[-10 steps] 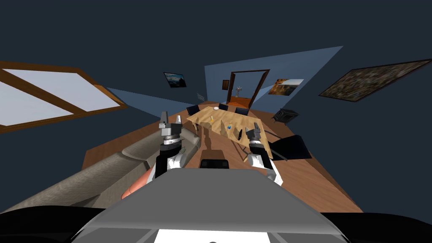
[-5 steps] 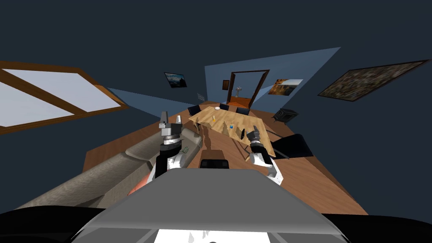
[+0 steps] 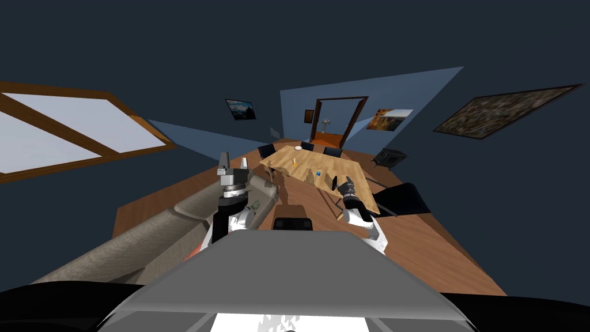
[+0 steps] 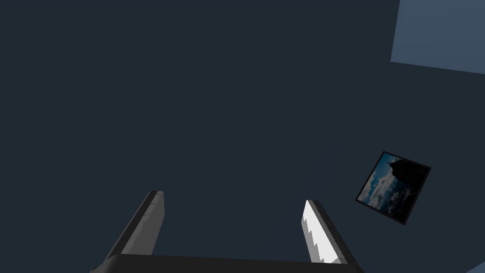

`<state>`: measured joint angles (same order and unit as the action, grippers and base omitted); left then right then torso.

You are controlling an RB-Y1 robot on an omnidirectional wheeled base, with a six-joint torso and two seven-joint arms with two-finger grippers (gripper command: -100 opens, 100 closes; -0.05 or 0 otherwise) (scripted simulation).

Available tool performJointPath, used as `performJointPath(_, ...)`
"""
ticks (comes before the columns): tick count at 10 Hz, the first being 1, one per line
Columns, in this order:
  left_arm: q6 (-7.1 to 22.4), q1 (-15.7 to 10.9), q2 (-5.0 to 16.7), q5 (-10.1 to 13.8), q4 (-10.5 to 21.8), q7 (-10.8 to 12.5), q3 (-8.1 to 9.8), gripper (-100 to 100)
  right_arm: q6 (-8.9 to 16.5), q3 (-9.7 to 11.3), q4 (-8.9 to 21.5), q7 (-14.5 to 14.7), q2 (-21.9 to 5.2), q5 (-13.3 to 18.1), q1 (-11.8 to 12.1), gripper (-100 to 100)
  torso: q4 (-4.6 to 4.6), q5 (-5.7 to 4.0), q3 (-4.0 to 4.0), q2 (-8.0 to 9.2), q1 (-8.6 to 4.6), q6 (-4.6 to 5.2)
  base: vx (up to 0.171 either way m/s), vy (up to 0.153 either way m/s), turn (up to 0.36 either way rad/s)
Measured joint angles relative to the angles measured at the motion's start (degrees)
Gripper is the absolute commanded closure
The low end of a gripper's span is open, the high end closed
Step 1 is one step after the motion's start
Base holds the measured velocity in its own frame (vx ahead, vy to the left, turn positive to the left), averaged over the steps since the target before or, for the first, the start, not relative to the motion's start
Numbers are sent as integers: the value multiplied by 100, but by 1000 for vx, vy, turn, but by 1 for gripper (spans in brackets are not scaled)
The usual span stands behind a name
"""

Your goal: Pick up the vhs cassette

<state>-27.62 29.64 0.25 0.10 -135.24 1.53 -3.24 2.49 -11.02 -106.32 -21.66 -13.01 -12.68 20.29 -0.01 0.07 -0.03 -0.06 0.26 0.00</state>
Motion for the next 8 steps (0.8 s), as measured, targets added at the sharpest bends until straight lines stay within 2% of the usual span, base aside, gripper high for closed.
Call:
performJointPath(2,0,0,0,0,0,0,0,0,298,-140,392,-210,-74,-81,-220,-100,1,1,2,4,5,-1,0,96,-3)
performJointPath(3,0,0,0,0,0,0,0,0,427,-177,552,-294,-88,-108,-248,-100,0,2,0,0,8,0,5,58,-5)
performJointPath(4,0,0,0,0,0,0,0,0,543,-198,551,-328,-97,-122,-237,-100,1,1,1,2,-4,0,-6,85,9)
performJointPath(5,0,0,0,0,0,0,0,0,673,-272,687,-455,-188,-212,-250,-100,1,1,2,4,1,0,1,80,-7)
performJointPath(8,0,0,0,0,0,0,0,0,1109,-457,1203,-793,-345,-364,-501,-100,-1,1,-2,-4,-2,-1,15,65,3)
